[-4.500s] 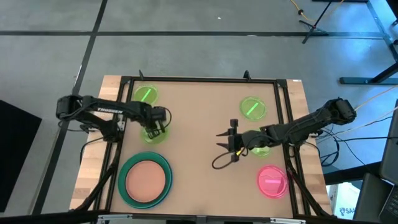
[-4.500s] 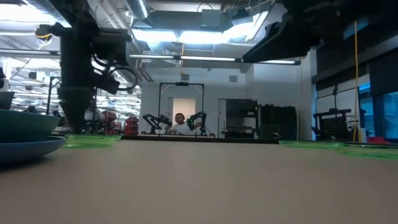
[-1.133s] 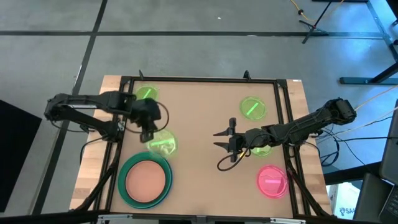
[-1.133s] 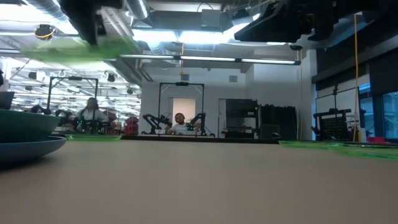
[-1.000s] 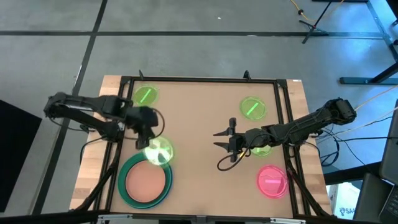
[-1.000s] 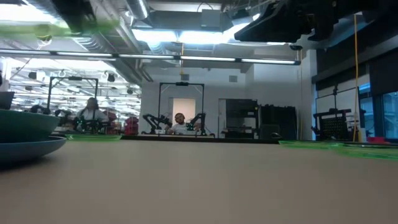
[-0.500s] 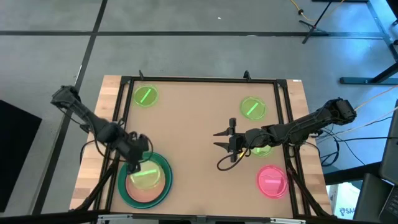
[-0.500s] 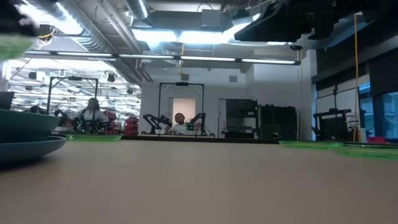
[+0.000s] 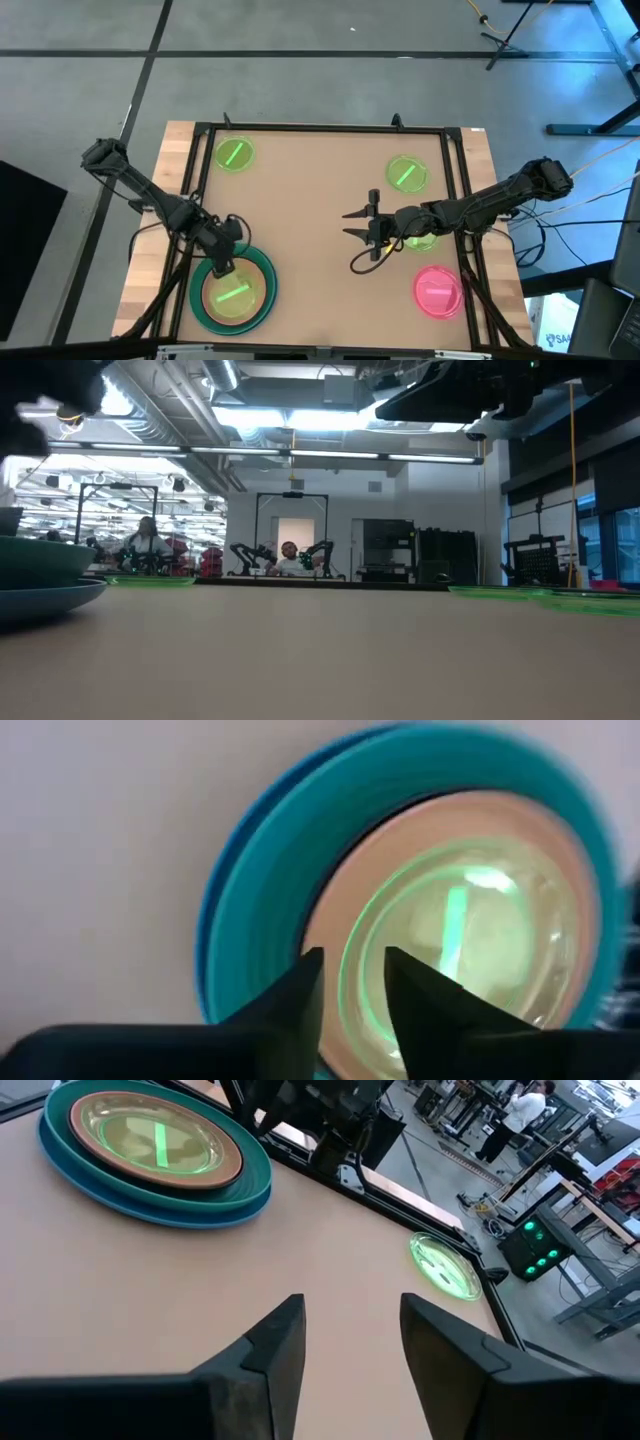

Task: Stack plastic plates
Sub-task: Stack the green plate on top of the green plate

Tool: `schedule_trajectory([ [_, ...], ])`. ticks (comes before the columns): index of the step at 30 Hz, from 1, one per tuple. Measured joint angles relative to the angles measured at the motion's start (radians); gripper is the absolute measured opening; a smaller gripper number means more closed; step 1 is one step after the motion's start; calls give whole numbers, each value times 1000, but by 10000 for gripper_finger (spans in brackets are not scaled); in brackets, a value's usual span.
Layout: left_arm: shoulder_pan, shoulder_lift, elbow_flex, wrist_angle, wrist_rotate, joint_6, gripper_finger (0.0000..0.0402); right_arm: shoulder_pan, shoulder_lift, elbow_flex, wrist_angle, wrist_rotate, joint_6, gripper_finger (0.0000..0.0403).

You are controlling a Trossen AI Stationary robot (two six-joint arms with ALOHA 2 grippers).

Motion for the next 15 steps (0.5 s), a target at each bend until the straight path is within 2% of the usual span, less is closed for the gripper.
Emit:
schedule_trajectory([
  [2,32,0,36,1,-32,69,111,0,0,0,0,0,0,159],
  [4,63,0,74,0,-123,169,114,0,0,0,0,0,3,159],
  [8,145,0,135,1,-402,362,115,0,0,0,-4,0,4,159],
  [11,248,0,161,1,-582,419,114,0,0,0,-4,0,4,159],
  [13,336,0,166,2,-630,434,113,0,0,0,-5,0,2,159],
  [15,425,2,164,2,-628,489,113,0,0,0,-7,0,1,159],
])
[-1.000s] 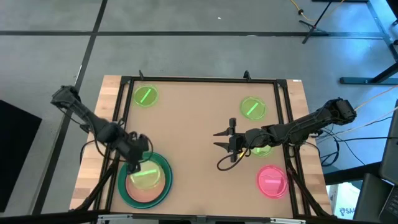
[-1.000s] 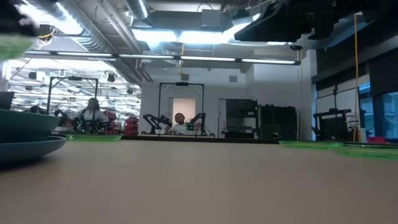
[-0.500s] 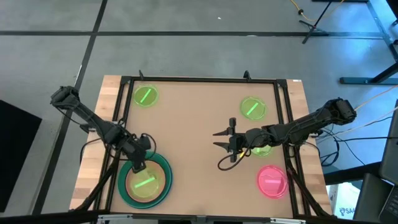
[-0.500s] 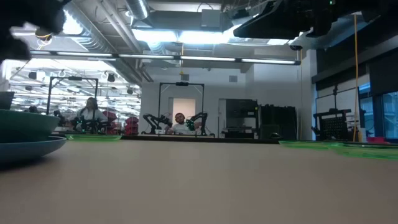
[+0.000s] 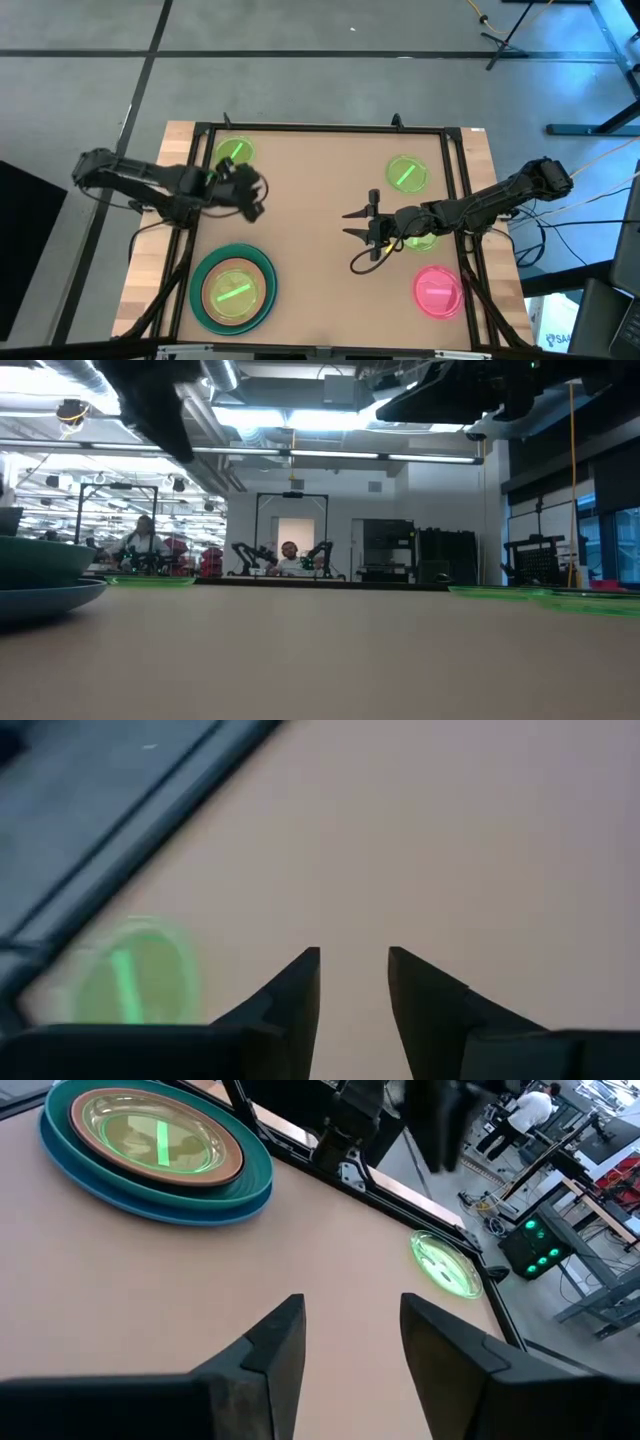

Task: Stack plastic plates
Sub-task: Stack the green plate on top of the green plate

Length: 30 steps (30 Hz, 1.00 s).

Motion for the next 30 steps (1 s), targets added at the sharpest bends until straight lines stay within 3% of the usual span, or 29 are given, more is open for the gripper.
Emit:
schedule_trajectory([
  [10,406,63,-104,41,49,189,112,0,0,0,-46,31,-3,159],
  [14,522,115,-178,169,153,345,112,0,0,0,-45,62,-8,159],
  [18,596,186,-223,236,270,470,112,0,0,0,-45,64,-9,159],
  [30,722,390,-258,390,200,561,112,0,0,0,-82,64,-27,159],
])
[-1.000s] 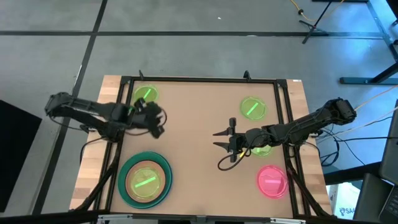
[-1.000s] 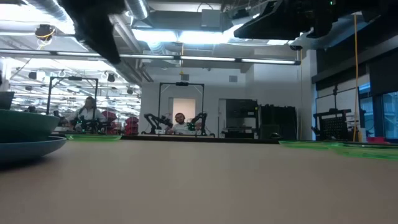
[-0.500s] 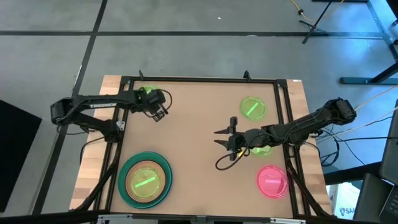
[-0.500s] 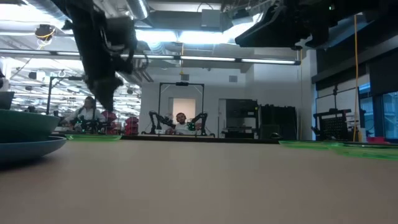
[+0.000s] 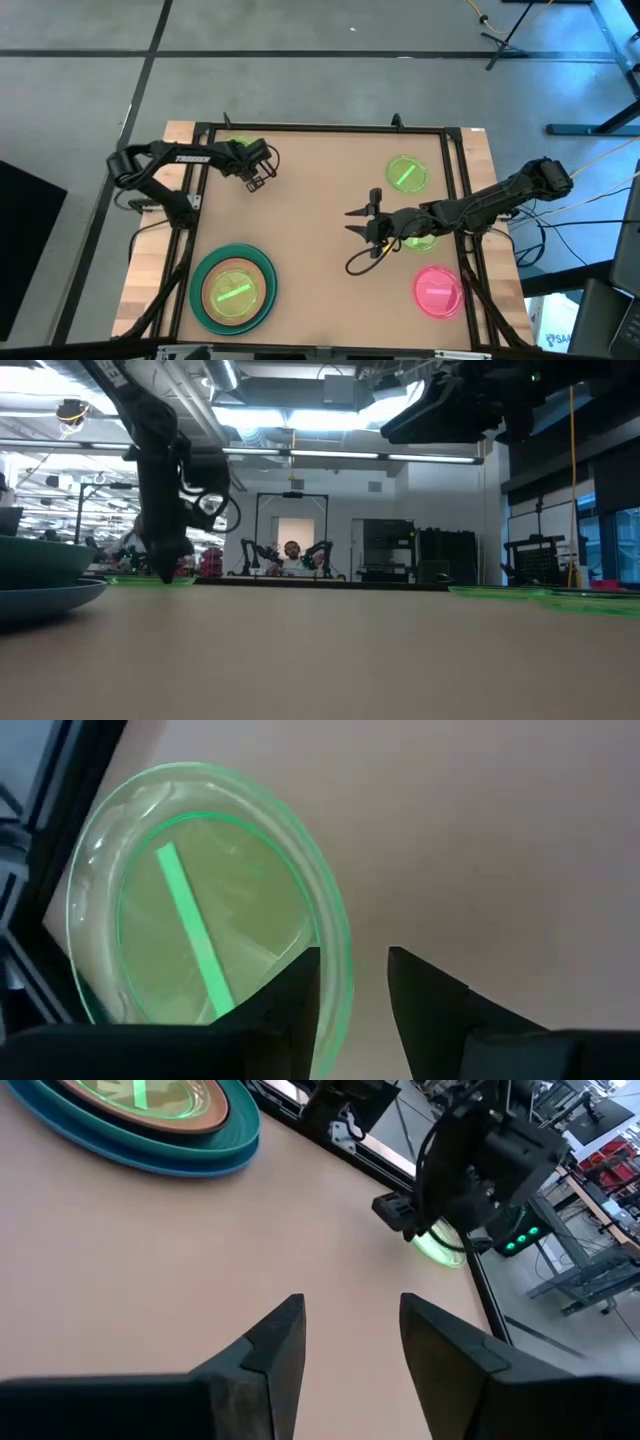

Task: Stack plastic plates
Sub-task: Stack the green plate on top of the green plate

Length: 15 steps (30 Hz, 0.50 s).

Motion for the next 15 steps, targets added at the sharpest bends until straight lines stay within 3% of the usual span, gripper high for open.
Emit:
schedule_trajectory([
  [8,52,59,3,54,10,28,108,0,0,0,0,0,0,159],
  [15,53,59,2,58,24,29,16,0,0,0,-1,0,20,159],
])
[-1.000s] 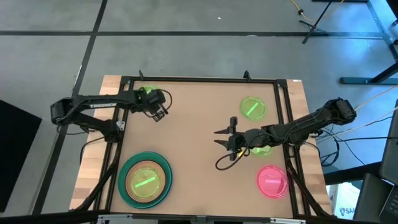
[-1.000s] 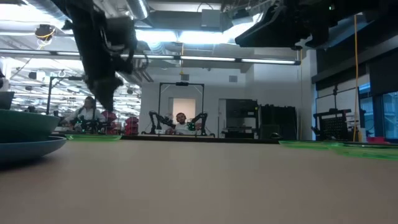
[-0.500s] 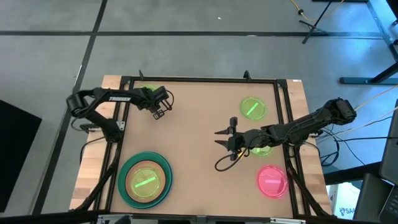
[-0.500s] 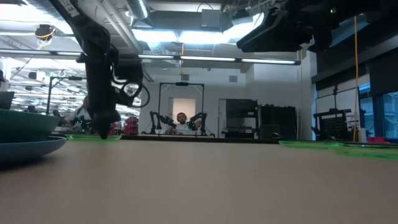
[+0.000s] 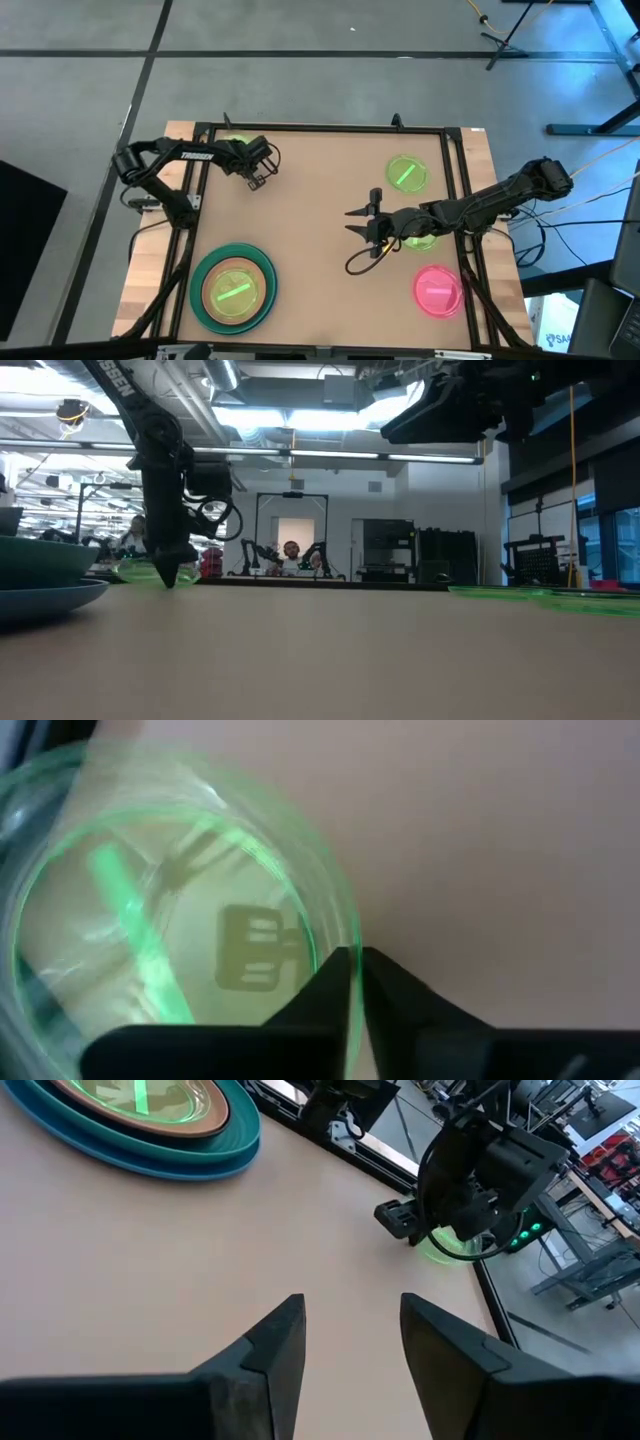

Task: Stack plastic plates
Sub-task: Stack the green plate on top of the green plate

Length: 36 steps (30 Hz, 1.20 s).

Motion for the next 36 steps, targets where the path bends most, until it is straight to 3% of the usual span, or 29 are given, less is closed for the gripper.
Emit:
schedule_trajectory([
  [5,-24,2,14,-41,-52,19,8,0,0,0,-2,0,2,159],
  [12,-171,-68,87,-189,-53,-38,3,0,0,0,0,0,0,159],
  [18,-375,-156,154,-331,-23,-160,2,0,0,0,0,-1,2,159],
  [25,-620,-220,169,-350,120,-297,2,0,0,0,0,-18,33,159],
  [29,-768,-248,169,-357,191,-383,2,0,0,0,0,-91,35,159],
  [36,-1003,-265,187,-370,200,-573,2,0,0,0,22,-107,36,159],
])
